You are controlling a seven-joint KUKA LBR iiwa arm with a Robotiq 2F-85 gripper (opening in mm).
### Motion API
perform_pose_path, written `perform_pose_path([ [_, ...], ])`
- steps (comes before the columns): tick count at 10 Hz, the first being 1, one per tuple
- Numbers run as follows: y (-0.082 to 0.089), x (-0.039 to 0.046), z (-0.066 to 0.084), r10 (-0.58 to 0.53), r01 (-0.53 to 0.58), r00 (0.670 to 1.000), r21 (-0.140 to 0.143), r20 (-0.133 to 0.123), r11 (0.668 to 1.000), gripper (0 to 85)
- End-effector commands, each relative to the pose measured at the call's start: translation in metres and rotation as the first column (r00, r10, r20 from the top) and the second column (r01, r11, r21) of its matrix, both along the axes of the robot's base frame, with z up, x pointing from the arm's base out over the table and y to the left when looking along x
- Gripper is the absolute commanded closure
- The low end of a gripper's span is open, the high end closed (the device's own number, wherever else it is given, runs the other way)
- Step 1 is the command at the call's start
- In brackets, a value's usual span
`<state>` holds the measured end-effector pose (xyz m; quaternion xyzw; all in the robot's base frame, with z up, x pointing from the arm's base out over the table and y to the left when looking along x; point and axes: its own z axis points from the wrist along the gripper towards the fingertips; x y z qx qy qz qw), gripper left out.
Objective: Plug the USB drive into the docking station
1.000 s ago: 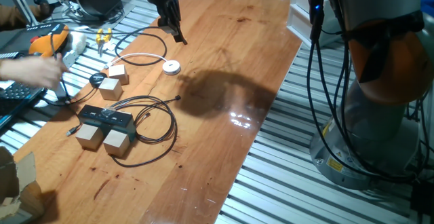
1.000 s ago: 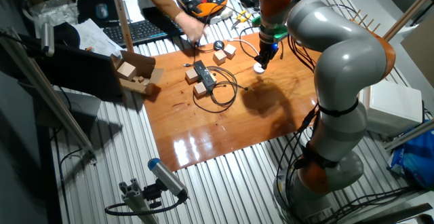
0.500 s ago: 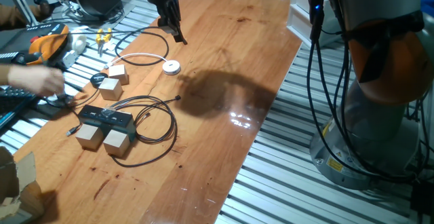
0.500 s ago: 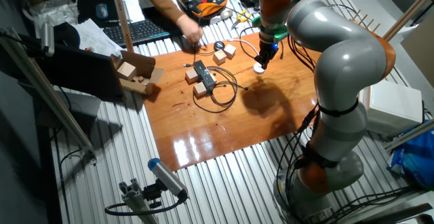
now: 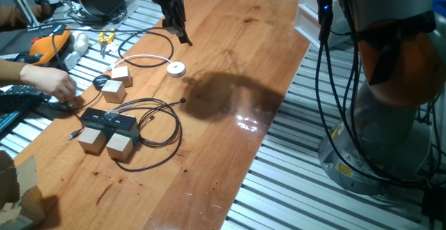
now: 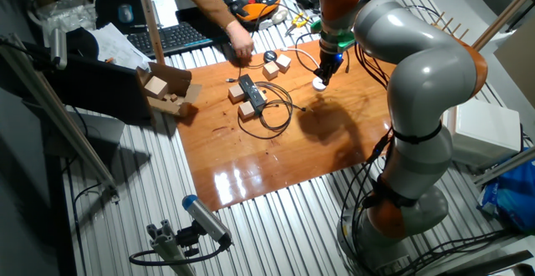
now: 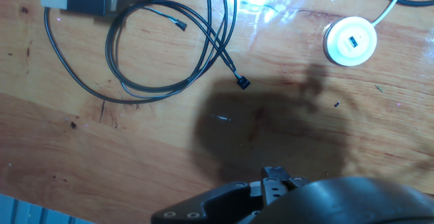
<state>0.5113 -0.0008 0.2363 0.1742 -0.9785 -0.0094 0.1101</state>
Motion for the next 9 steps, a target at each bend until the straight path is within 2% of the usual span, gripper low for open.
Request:
perform_pose_path([
  [1, 0.000, 0.0000, 0.000, -0.001, 0.001, 1.000, 0.000, 0.000, 1.000, 85.0],
  [4, 0.000, 0.0000, 0.000, -0.007, 0.007, 1.000, 0.000, 0.002, 1.000, 85.0],
  [5, -0.001, -0.0001, 0.000, -0.019, 0.019, 1.000, 0.008, 0.005, 1.000, 85.0],
  [6, -0.003, 0.0009, 0.002, -0.057, 0.055, 0.998, 0.057, 0.037, 0.997, 85.0],
  [7, -0.005, 0.0009, 0.004, -0.093, 0.088, 0.995, 0.132, 0.033, 0.987, 85.0],
  [8, -0.006, 0.0017, 0.008, -0.097, 0.090, 0.995, 0.149, 0.037, 0.985, 85.0],
  [9, -0.005, 0.0029, 0.012, -0.114, 0.107, 0.993, 0.151, 0.041, 0.983, 85.0],
])
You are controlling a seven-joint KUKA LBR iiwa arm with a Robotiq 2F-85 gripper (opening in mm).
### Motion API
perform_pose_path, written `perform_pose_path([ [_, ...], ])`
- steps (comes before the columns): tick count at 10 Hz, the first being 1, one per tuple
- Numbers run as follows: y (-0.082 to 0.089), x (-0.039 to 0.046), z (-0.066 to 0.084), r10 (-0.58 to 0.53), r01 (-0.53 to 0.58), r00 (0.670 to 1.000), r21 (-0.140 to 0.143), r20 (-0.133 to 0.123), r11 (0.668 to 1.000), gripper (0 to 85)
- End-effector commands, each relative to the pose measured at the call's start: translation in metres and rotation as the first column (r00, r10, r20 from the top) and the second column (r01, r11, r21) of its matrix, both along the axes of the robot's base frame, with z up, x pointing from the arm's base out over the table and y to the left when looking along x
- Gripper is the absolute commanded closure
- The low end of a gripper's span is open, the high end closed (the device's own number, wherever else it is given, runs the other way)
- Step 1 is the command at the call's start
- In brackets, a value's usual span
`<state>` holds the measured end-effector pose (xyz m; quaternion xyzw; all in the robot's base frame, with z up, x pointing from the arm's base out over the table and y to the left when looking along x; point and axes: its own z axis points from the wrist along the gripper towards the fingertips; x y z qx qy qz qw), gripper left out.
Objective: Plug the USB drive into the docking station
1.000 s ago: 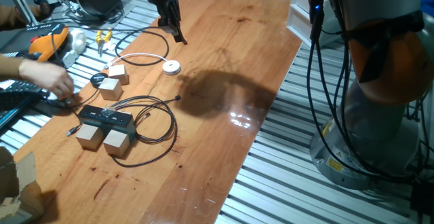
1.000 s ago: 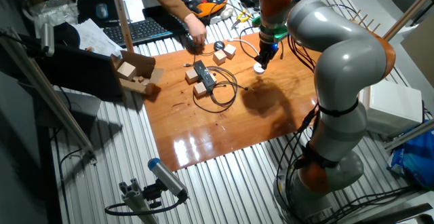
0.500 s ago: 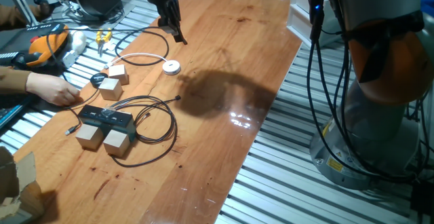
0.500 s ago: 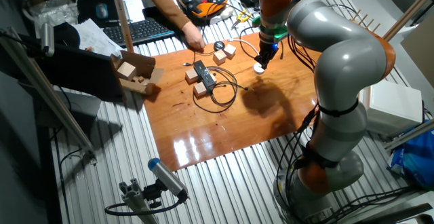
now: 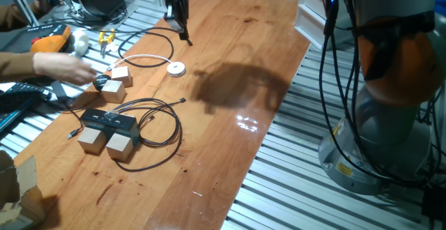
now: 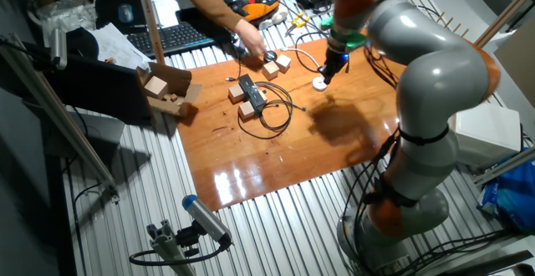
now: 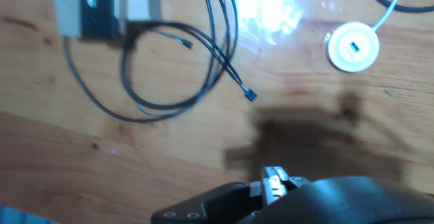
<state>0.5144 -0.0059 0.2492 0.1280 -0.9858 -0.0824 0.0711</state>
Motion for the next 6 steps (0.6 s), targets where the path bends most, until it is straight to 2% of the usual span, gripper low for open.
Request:
perform_pose_path([
  [1, 0.000, 0.0003, 0.002, 0.008, -0.007, 1.000, -0.026, 0.022, 1.000, 85.0],
  [2, 0.001, -0.0002, -0.001, 0.008, -0.006, 0.999, -0.041, 0.051, 0.999, 85.0],
  [3, 0.001, -0.0006, -0.002, 0.002, 0.001, 0.998, -0.045, 0.057, 0.999, 85.0],
  [4, 0.001, -0.0013, -0.006, -0.007, 0.009, 0.999, -0.057, 0.040, 0.998, 85.0],
  [5, 0.001, -0.0023, -0.010, -0.010, 0.010, 1.000, -0.101, -0.007, 0.995, 85.0],
  [6, 0.001, -0.0030, -0.011, -0.007, 0.005, 1.000, -0.119, -0.017, 0.993, 85.0],
])
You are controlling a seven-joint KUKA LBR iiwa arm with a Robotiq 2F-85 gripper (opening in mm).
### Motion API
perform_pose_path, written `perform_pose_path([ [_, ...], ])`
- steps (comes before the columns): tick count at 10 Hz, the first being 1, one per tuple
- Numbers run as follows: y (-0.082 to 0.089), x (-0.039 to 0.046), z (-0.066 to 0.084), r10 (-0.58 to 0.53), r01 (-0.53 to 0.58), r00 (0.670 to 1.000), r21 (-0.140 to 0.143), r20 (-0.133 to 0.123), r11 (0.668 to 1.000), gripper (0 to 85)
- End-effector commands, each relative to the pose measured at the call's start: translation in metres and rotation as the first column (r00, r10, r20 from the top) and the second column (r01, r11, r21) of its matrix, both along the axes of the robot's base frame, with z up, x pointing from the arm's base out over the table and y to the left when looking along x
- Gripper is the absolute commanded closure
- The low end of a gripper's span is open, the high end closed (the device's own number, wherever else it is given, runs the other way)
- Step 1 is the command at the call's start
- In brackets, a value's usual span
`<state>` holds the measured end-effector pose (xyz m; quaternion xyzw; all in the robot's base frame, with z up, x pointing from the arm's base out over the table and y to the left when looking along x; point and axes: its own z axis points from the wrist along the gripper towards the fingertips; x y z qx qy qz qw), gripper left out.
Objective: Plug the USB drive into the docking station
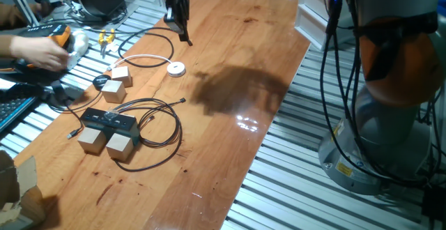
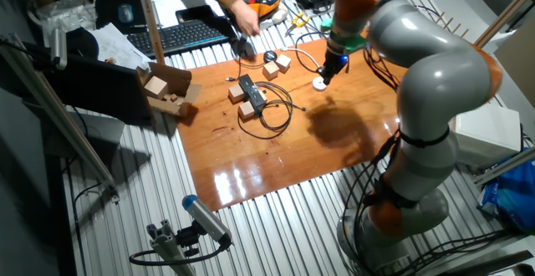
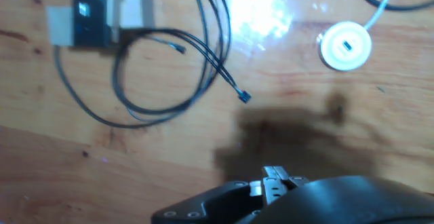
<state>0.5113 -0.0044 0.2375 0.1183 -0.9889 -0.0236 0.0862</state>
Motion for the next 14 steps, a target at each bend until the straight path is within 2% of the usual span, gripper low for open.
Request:
perform_pose_path([
  [1, 0.0001, -0.0001, -0.0009, -0.008, 0.008, 1.000, -0.044, -0.013, 0.999, 85.0],
  [3, 0.0002, -0.0002, -0.0010, -0.031, 0.030, 1.000, -0.050, -0.007, 0.998, 85.0],
  [8, 0.0002, -0.0004, -0.0011, -0.017, 0.017, 1.000, -0.043, -0.014, 0.999, 85.0],
  [9, 0.0002, -0.0004, -0.0011, -0.006, 0.006, 1.000, -0.035, -0.005, 0.999, 85.0],
  [10, 0.0002, -0.0004, -0.0011, 0.001, -0.001, 1.000, -0.009, 0.015, 1.000, 85.0],
  [11, 0.0002, -0.0004, -0.0011, -0.005, 0.006, 1.000, 0.094, -0.009, 0.996, 85.0],
  [12, 0.0002, -0.0004, -0.0011, 0.030, -0.029, 1.000, 0.093, -0.010, 0.995, 85.0],
  [13, 0.0002, -0.0004, -0.0011, 0.045, -0.044, 0.999, 0.075, -0.010, 0.996, 85.0],
  [14, 0.0002, -0.0004, -0.0011, 0.052, -0.051, 0.999, 0.071, -0.008, 0.996, 85.0],
])
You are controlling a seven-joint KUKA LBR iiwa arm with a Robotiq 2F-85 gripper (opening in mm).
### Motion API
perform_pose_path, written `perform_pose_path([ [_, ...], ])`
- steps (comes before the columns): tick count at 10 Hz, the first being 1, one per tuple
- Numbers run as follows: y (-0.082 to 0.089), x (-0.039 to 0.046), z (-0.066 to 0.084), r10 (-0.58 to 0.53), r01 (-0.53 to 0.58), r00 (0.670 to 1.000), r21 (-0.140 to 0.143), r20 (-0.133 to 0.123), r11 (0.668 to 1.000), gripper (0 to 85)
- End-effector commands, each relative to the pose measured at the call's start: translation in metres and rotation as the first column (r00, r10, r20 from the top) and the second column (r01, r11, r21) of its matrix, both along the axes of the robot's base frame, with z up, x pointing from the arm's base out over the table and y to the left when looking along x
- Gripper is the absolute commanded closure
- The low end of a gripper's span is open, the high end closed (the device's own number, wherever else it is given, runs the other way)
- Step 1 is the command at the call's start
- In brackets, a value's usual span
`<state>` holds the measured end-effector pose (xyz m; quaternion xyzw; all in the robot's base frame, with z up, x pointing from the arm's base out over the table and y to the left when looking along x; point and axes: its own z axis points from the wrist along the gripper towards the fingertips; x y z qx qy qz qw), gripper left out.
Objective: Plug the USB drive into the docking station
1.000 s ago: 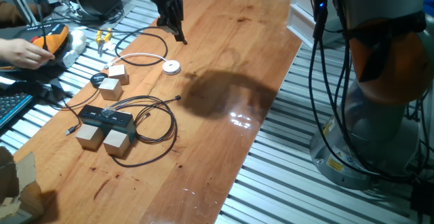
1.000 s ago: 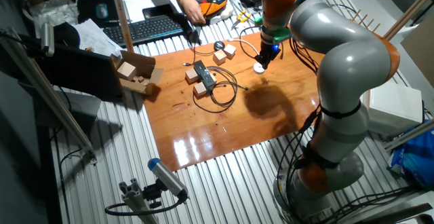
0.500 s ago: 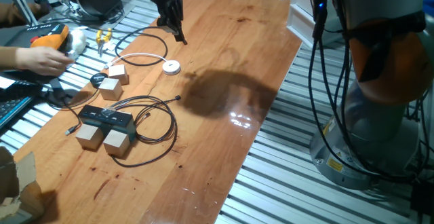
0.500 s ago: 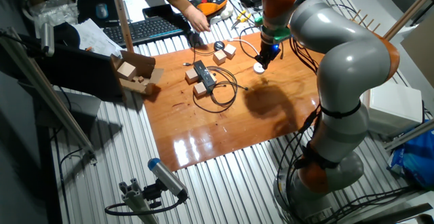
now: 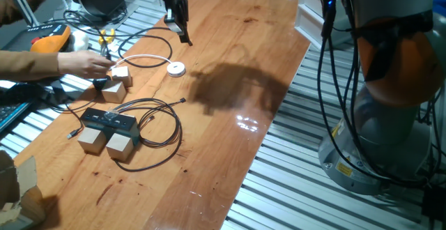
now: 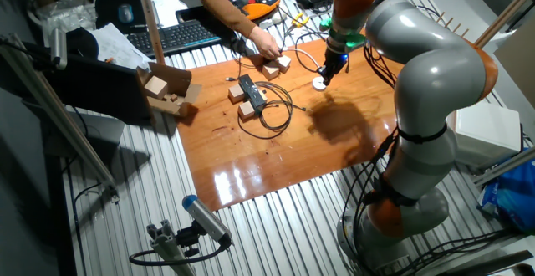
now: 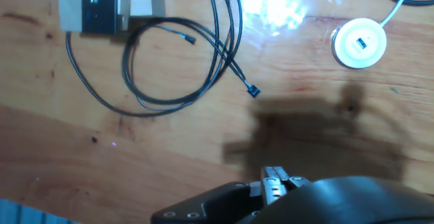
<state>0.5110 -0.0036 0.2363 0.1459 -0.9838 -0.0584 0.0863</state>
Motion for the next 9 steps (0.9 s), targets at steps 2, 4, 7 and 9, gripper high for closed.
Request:
perform_pose_path([
  [2, -0.0006, -0.0001, 0.0001, 0.005, -0.006, 1.000, 0.055, 0.020, 0.998, 85.0],
  [4, -0.0006, -0.0001, 0.0001, -0.009, 0.008, 1.000, 0.033, 0.011, 0.999, 85.0],
  [7, -0.0006, -0.0001, 0.0001, -0.028, 0.028, 1.000, -0.047, -0.006, 0.999, 85.0],
  [9, -0.0006, -0.0001, 0.0001, -0.025, 0.023, 0.999, -0.057, -0.041, 0.998, 85.0],
])
